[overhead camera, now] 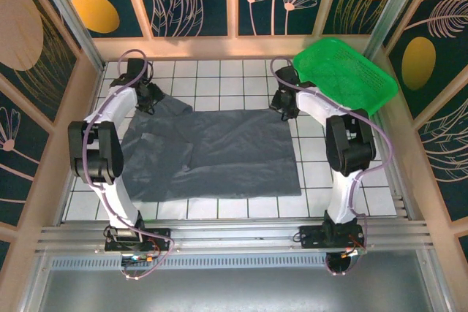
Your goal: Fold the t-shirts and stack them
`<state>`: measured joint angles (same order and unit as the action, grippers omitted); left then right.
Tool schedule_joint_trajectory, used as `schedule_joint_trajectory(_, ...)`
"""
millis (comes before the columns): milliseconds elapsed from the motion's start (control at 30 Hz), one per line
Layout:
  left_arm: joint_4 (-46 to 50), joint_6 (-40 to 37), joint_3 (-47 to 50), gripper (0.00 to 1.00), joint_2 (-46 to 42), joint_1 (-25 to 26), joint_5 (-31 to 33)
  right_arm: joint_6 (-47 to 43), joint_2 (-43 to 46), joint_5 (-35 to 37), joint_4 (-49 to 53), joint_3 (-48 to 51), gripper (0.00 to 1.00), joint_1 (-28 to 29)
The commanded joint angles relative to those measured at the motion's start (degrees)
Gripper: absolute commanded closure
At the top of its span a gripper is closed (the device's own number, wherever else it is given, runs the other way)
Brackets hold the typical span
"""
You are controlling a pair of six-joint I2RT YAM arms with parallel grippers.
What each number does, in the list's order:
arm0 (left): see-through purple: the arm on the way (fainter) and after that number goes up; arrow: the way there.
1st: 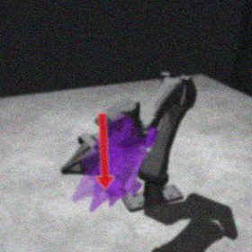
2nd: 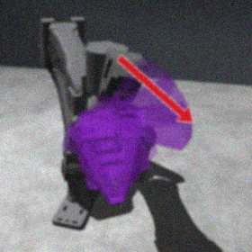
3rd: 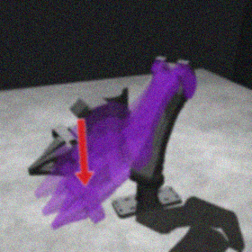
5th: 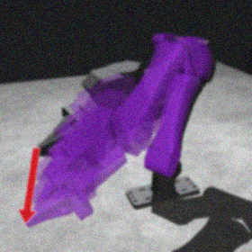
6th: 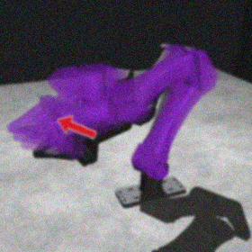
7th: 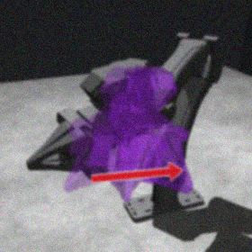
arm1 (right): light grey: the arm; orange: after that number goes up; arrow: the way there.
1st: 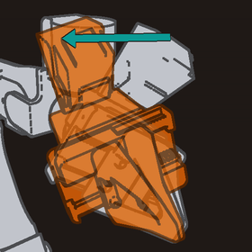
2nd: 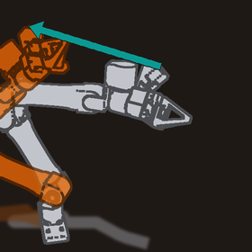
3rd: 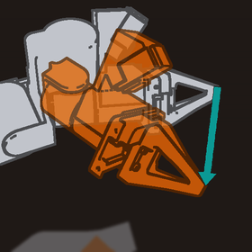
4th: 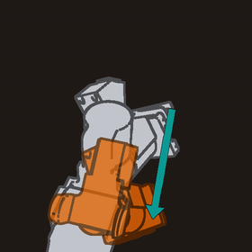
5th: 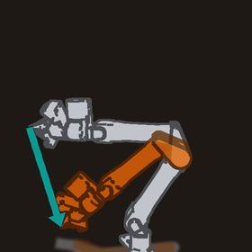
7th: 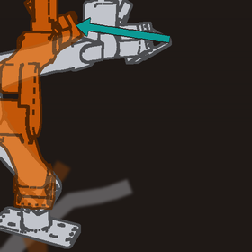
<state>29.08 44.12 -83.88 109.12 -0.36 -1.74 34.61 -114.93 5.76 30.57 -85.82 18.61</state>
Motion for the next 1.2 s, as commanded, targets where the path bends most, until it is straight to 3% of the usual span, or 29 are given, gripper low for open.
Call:
schedule_joint_trajectory(0,-3.5,2.6,-2.8,0.52,2.3,-3.0,-2.4,-1.7,-3.6,2.9,3.5,-5.0,0.54,-0.6)
schedule_joint_trajectory(433,-12.3,2.0,-7.1,0.5,10.1,-8.1,-6.6,-1.5,-13.4,3.7,6.0,-13.1,0.61,-1.1)
schedule_joint_trajectory(700,-14.5,2.3,-10.5,0.49,15.0,-8.5,-6.8,-1.8,-14.8,3.3,5.7,-13.6,0.9,-1.0)
schedule_joint_trajectory(800,-15.4,2.7,-11.9,0.49,17.3,-8.5,-7.1,-1.9,-14.4,3.4,5.7,-13.5,0.96,-1.0)
schedule_joint_trajectory(1167,-12.9,-0.7,-23.9,0.51,26.8,-8.6,-7.0,-2.4,-13.4,2.5,6.2,-13.1,0.98,-0.7)
